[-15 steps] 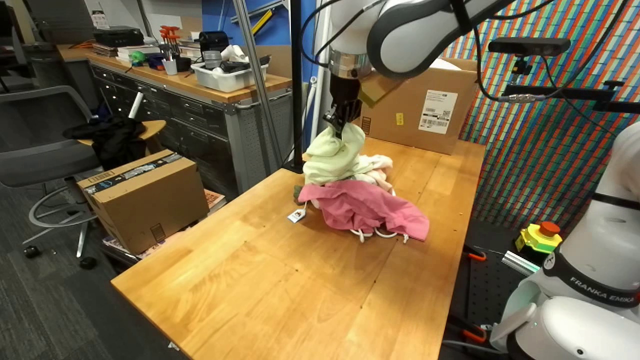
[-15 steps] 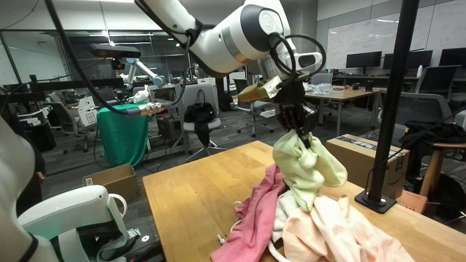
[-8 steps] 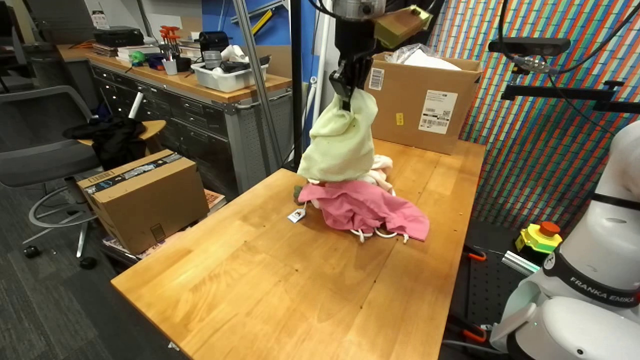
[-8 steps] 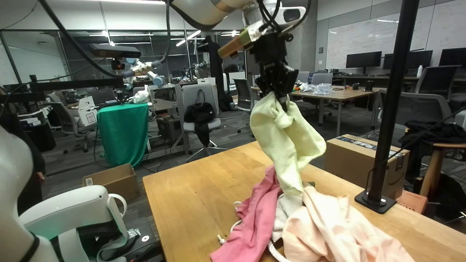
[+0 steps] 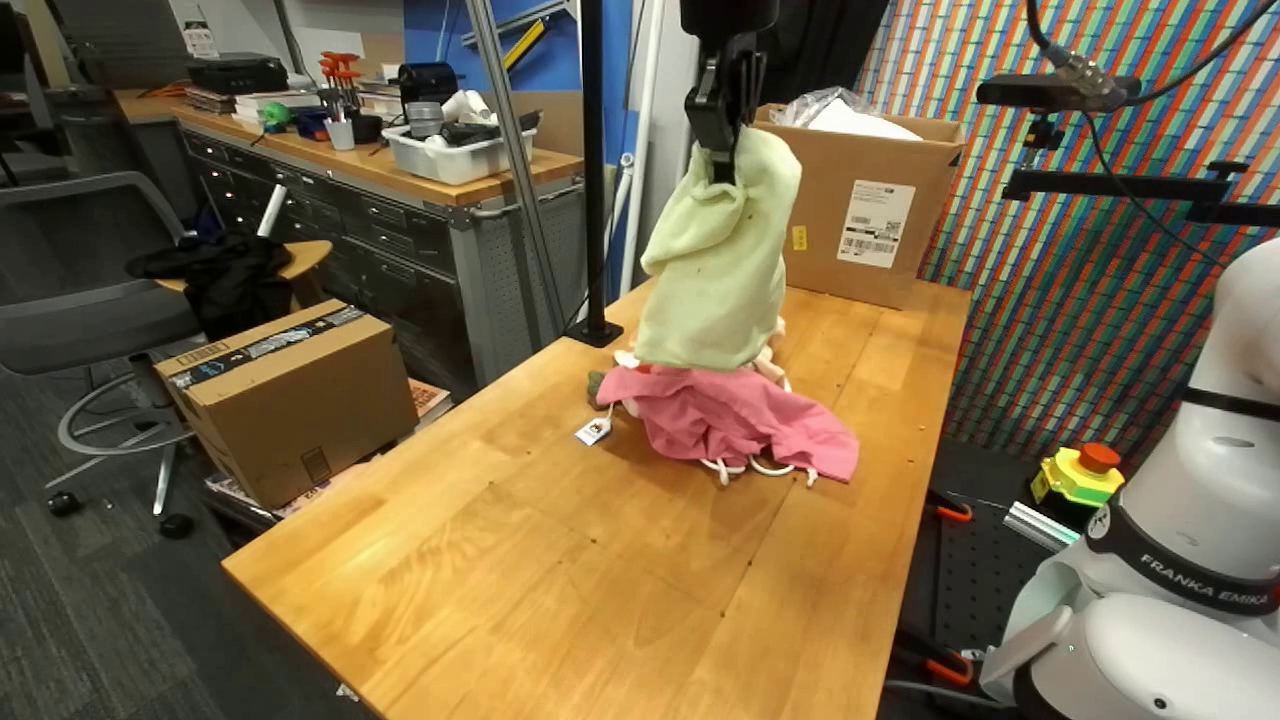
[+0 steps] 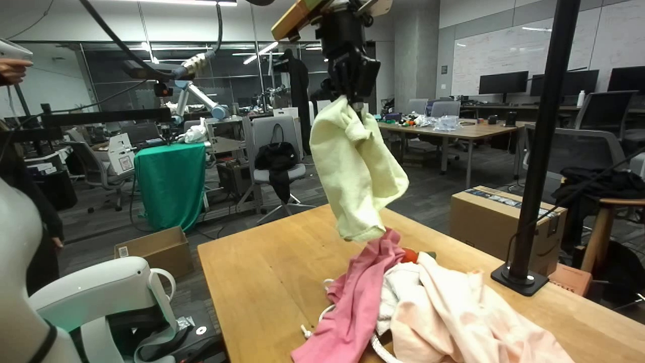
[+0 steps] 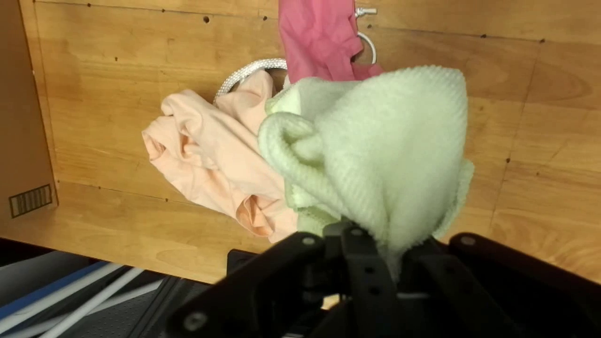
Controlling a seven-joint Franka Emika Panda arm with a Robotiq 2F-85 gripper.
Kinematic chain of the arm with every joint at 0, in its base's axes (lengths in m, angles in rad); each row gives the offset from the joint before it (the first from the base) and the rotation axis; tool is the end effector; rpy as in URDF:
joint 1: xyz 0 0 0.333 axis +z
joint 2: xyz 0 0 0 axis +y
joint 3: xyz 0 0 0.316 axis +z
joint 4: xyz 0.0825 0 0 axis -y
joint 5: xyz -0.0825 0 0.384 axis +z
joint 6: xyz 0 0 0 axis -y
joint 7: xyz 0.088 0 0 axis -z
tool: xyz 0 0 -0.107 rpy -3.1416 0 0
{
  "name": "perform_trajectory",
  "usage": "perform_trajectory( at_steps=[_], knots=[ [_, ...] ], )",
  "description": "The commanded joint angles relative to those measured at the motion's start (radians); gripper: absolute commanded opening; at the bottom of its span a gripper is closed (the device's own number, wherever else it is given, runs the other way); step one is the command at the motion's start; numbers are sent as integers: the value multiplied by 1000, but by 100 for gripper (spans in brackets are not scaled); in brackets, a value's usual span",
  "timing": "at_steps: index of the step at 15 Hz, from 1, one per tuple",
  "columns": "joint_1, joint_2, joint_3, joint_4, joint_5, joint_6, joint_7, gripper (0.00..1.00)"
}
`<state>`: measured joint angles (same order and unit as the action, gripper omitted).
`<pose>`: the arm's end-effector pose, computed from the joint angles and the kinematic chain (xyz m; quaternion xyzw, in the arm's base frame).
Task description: Separate all the objects on the heap
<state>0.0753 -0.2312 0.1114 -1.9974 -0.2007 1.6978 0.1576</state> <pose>0.4761 0.0750 0.5547 0.9927 0.0287 -0.0155 0.1158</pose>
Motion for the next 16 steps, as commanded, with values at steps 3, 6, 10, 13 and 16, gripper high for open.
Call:
perform_trajectory(
  at_steps=[3,6,10,13,16],
  knots=[
    [66,51,63,71,32,-71,-64,3],
    [114,87,110,75,48,-59,-80,3],
    [168,140,156,71,77,-2,-96,3],
    [190,188,172,72,115,94,-88,3],
    [193,240,173,78,128,232,-43,3]
  ],
)
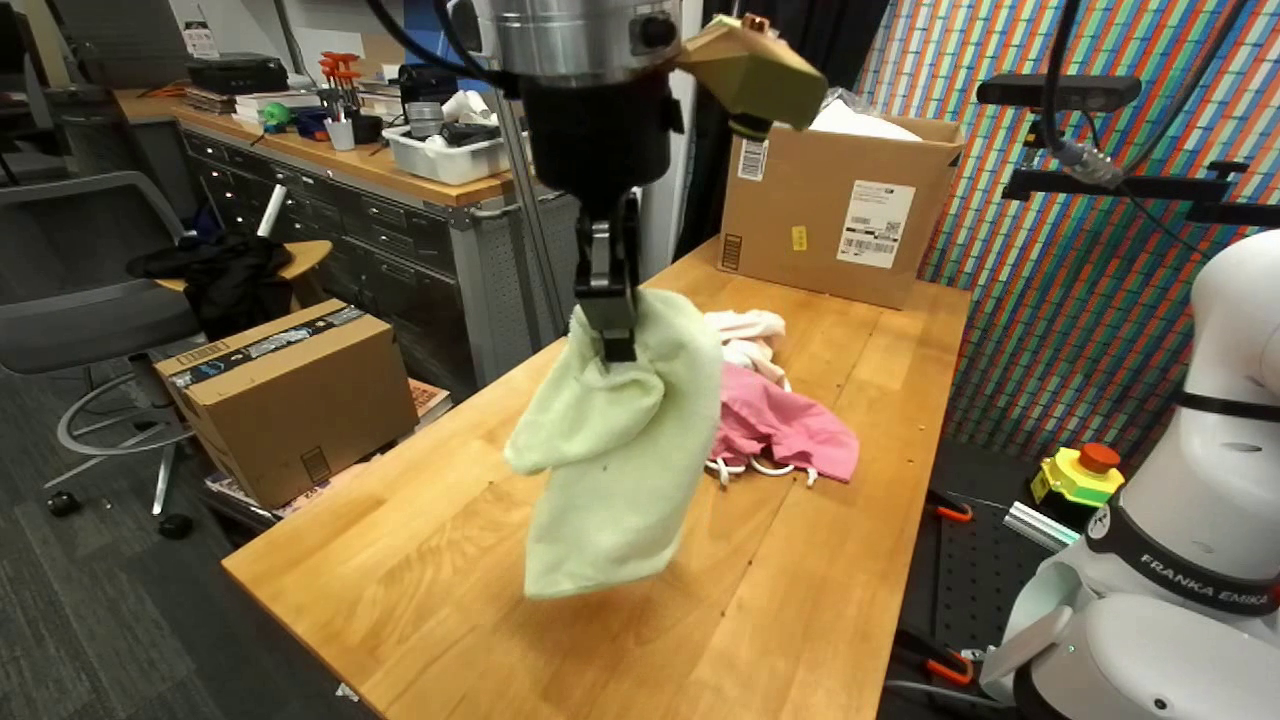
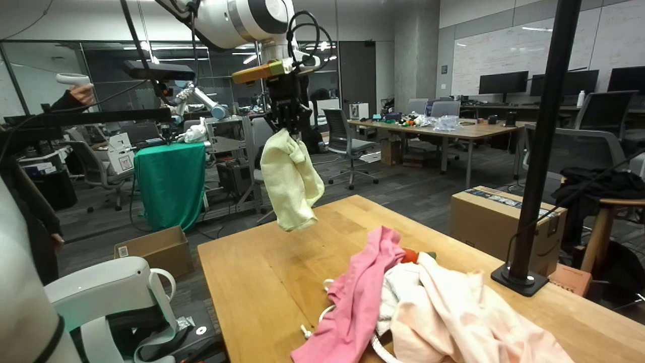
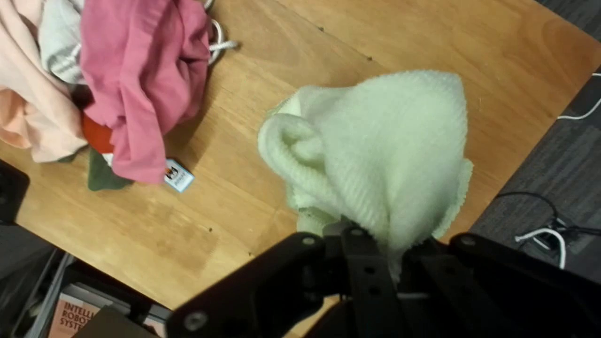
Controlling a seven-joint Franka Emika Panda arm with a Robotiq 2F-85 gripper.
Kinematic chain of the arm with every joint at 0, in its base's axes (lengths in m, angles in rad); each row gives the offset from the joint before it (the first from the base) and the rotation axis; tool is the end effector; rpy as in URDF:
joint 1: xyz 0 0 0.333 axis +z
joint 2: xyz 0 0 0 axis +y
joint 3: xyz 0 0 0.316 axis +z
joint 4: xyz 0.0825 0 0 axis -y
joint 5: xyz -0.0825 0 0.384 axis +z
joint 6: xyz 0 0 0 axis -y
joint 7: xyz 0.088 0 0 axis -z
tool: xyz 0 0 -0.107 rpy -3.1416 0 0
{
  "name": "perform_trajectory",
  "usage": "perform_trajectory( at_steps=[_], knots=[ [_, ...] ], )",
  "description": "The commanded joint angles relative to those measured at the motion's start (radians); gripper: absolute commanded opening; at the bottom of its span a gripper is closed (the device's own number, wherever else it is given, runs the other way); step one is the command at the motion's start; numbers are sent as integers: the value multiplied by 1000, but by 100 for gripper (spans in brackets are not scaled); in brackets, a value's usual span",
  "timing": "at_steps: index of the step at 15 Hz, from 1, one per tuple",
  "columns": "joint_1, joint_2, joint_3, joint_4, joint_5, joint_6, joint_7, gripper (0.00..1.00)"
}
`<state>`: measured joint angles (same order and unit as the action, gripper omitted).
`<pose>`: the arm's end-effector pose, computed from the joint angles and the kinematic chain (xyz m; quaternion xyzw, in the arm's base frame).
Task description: Separate all the objects on the heap
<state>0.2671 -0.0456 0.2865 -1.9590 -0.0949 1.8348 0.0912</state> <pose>0.4600 0.2775 0.4870 0.9680 0.2421 -0.0218 0.0618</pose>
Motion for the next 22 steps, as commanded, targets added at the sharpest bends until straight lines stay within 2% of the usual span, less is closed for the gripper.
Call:
perform_trajectory(
  at_steps=[1,9,15,16,18,20,22],
  knots=[
    [0,67,-5,40,33,147,49,3],
    [10,175,-25,7,81,527,326,3],
    [31,186,-65,-78,30,868,521,3],
    [40,187,-82,-97,-12,935,564,33],
    [45,186,-108,-116,-155,968,629,39],
    [51,179,-132,-131,-271,945,678,55],
    [42,167,-130,-138,-321,853,659,70]
  ],
)
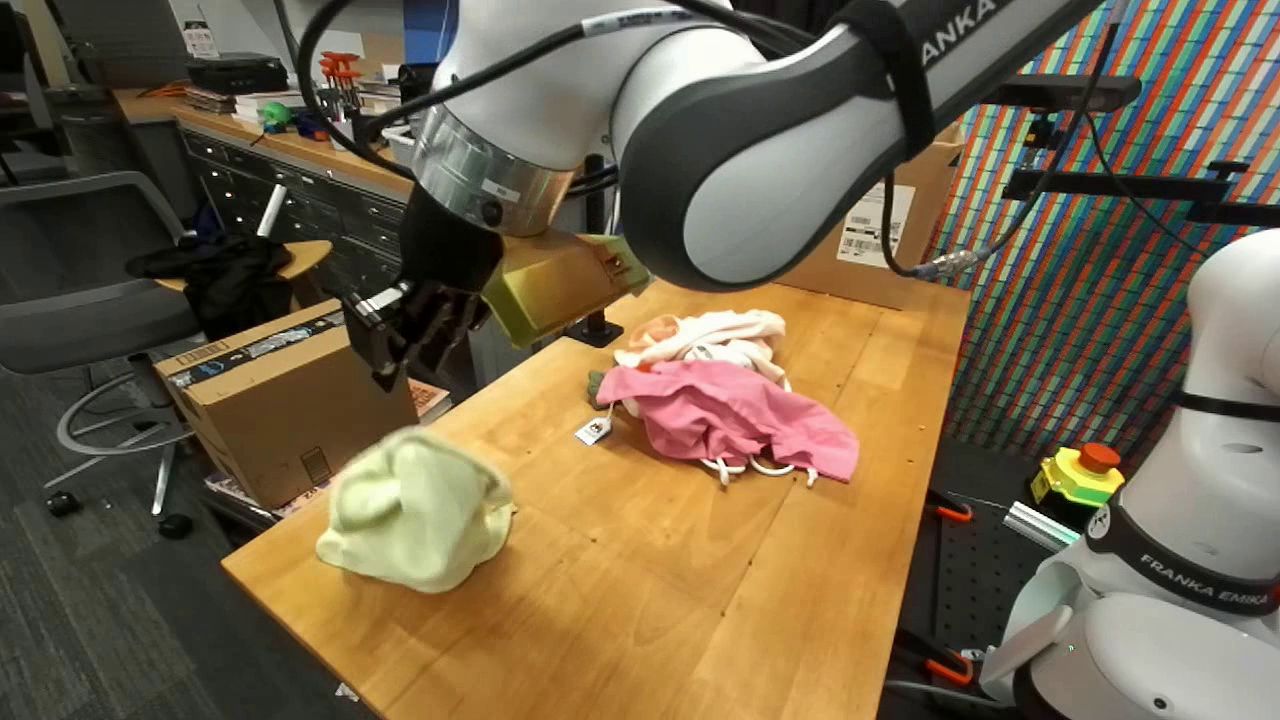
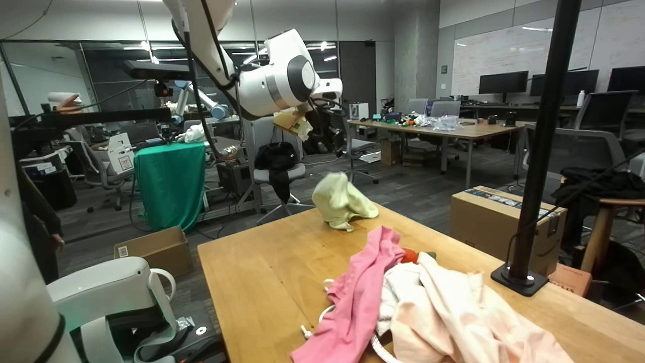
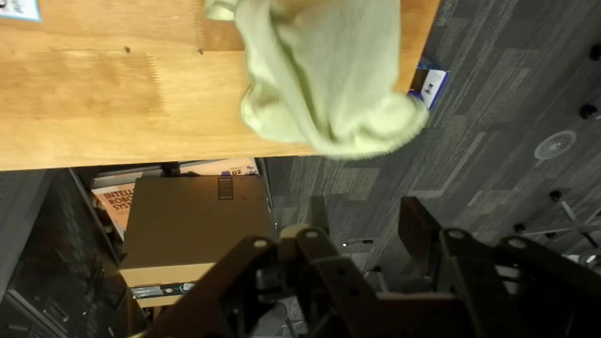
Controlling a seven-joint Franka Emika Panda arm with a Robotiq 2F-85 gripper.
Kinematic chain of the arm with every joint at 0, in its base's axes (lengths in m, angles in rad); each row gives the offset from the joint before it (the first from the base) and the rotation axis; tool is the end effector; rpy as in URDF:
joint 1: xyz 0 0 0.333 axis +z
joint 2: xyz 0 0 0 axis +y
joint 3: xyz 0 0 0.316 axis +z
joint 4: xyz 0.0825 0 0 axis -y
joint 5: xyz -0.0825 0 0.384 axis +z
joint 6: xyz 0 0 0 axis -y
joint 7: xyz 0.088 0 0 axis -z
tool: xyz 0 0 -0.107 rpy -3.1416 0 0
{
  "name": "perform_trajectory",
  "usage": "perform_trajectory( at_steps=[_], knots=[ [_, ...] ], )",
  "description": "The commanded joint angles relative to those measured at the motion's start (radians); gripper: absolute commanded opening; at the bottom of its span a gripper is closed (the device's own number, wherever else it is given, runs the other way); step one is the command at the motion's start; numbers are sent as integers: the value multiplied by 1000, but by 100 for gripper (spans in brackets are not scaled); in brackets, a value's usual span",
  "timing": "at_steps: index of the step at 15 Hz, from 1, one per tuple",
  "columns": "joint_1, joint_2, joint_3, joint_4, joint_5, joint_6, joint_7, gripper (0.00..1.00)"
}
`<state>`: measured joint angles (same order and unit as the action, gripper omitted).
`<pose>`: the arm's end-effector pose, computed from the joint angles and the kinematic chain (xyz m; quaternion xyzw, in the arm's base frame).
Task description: Separate all the objects on the heap
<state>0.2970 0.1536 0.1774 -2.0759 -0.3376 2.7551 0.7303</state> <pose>0.5400 0.2887 0.4144 -0.9618 -0.0066 -0.2639 0.0732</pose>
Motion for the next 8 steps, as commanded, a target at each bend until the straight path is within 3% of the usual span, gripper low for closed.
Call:
perform_trajectory(
  at_steps=[1,4,8],
  knots=[
    [11,-33,-25,-25,-104,-103,27,77],
    [11,-56,-32,-33,-122,-322,-3,98],
    [-26,-83,-33,-44,-111,-605,-38,100]
  ],
)
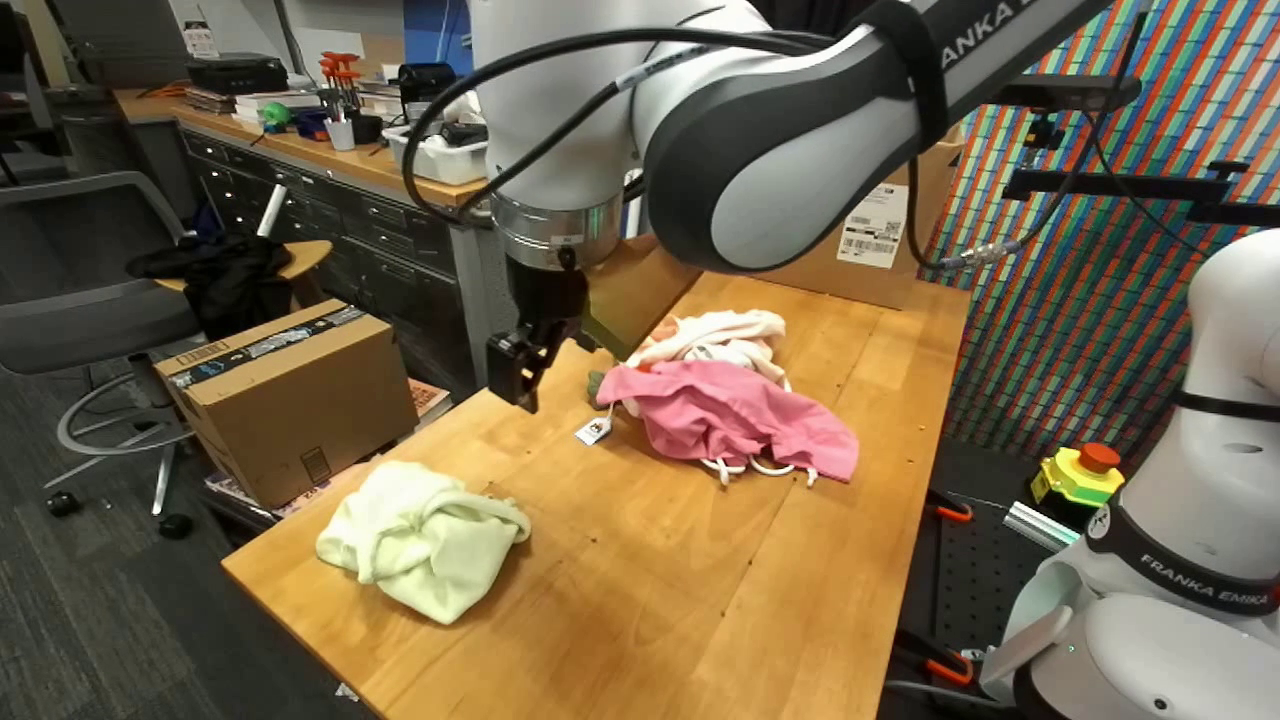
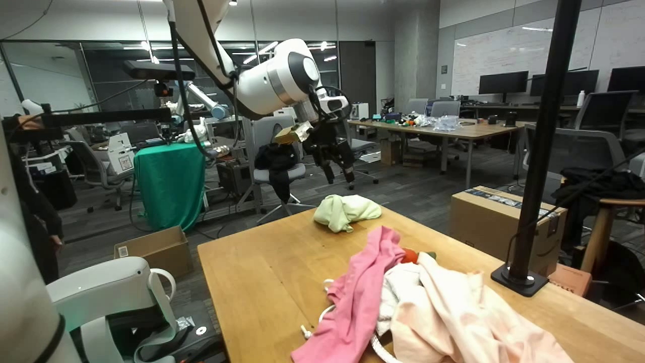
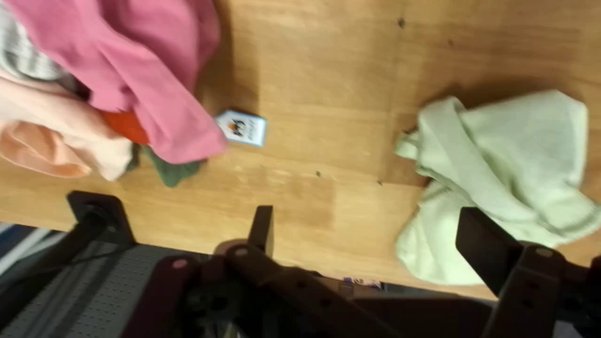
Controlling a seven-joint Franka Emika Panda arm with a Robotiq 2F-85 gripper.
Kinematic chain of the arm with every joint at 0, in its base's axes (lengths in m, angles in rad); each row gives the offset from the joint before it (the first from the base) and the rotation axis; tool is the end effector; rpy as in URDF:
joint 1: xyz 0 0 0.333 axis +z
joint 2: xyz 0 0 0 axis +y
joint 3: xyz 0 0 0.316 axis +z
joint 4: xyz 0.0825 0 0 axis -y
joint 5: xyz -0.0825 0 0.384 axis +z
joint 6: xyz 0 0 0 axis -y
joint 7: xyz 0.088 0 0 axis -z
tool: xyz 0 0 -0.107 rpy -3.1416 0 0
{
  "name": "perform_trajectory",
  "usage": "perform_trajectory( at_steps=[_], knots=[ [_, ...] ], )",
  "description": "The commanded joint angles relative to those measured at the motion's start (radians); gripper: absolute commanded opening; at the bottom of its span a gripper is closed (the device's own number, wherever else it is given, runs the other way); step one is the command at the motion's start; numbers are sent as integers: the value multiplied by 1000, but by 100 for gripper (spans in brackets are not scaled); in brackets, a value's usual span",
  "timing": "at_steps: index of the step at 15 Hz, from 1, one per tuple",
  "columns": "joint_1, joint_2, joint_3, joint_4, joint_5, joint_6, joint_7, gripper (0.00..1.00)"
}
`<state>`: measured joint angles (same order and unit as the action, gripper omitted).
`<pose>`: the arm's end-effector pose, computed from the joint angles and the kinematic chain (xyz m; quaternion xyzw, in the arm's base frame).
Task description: Separate all the objects on the heap
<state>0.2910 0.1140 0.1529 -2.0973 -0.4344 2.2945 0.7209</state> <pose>0.5219 0.2365 0.3771 0.9864 -0.0013 0.1228 0.1094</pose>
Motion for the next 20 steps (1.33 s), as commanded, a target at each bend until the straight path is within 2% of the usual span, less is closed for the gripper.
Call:
perform_trajectory(
  at_steps=[1,5,11,16,20],
  knots=[
    [-34,-55,-11,-28,-2,-200,-53,100],
    [-93,-59,-34,-52,5,-280,-108,100],
    [-181,-40,-85,-102,65,-239,-199,100],
    [-214,-27,-103,-148,137,-211,-231,100],
    [-226,-24,-126,-156,97,-177,-178,100]
  ],
)
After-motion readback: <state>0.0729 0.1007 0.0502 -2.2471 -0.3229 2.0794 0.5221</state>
